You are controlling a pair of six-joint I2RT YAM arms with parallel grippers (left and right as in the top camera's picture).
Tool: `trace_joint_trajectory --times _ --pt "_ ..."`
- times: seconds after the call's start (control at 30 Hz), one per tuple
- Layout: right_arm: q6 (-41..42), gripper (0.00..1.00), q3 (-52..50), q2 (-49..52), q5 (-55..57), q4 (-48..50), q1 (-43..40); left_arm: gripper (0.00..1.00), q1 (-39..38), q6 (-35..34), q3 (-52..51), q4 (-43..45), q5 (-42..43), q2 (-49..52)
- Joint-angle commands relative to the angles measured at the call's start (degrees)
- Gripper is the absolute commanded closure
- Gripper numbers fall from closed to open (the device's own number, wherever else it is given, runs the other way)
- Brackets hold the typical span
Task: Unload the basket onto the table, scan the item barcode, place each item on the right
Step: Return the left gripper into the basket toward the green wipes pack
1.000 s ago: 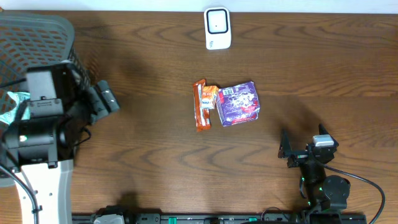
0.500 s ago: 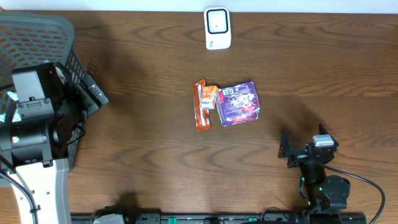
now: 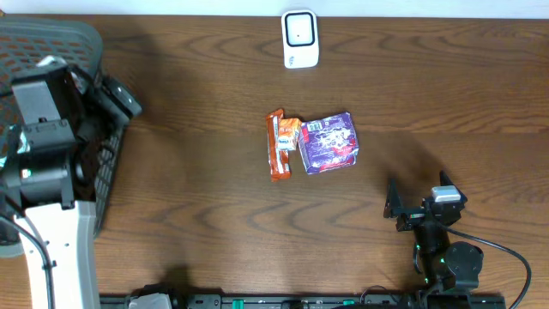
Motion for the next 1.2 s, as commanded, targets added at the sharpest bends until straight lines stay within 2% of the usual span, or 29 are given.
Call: trace_joint_trajectory --times 0.0,0.2,0.27,0.33,0.43,0.5,0.63,0.73,0.83,1.0,1.07,1.17 --pt "-0.7 0.01 -0.1 -0.1 0.3 -0.2 -0.7 0.02 2.1 -2.9 0.9 4.3 -8.7 1.5" --pt "-0.7 0.01 -0.1 -0.1 0.3 -0.2 -0.7 0.02 8.9 -2.9 0.9 12.2 -8.6 2.0" --pt "-0.7 0.01 -0.1 -0.1 0.3 -0.2 -0.7 0.02 10.9 -0.5 0.9 14.0 -8.6 2.1" --pt "-0.7 0.01 -0.1 -0.1 0.3 -0.2 -0.7 0.02 13.0 5.2 0.9 16.3 -8.6 2.4" --pt "-0.7 0.01 -0.1 -0.1 0.3 -0.2 -0.7 0.02 15.2 17.6 0.9 19.8 -9.3 3.1" --pt "-0.7 0.01 -0.1 -0.1 0.3 -0.2 -0.7 0.02 16.3 22.7 0.9 21.3 -13.7 3.8" --pt "-0.7 0.01 -0.1 -0.1 0.3 -0.2 -0.7 0.02 18.6 27.3 0.9 23.8 -28.7 6.5" --pt "-0.7 0.01 -0.1 -0.1 0.3 -0.2 -0.7 0.02 21.0 32.9 0.9 24.1 -32.5 9.4" --pt "-0.7 0.01 -0.1 -0.1 0.3 -0.2 -0.7 0.02 23.4 37.4 0.9 24.5 -32.6 11.9" --pt "-0.7 0.01 -0.1 -0.1 0.3 -0.2 -0.7 0.02 26.4 38.2 0.9 26.0 -31.8 14.3" --pt "-0.7 0.01 -0.1 -0.1 0.3 -0.2 -0.7 0.02 26.9 38.5 0.9 25.1 -29.6 14.8" --pt "-0.7 0.01 -0.1 -0.1 0.3 -0.2 -0.7 0.02 27.7 41.9 0.6 23.4 -20.9 16.1"
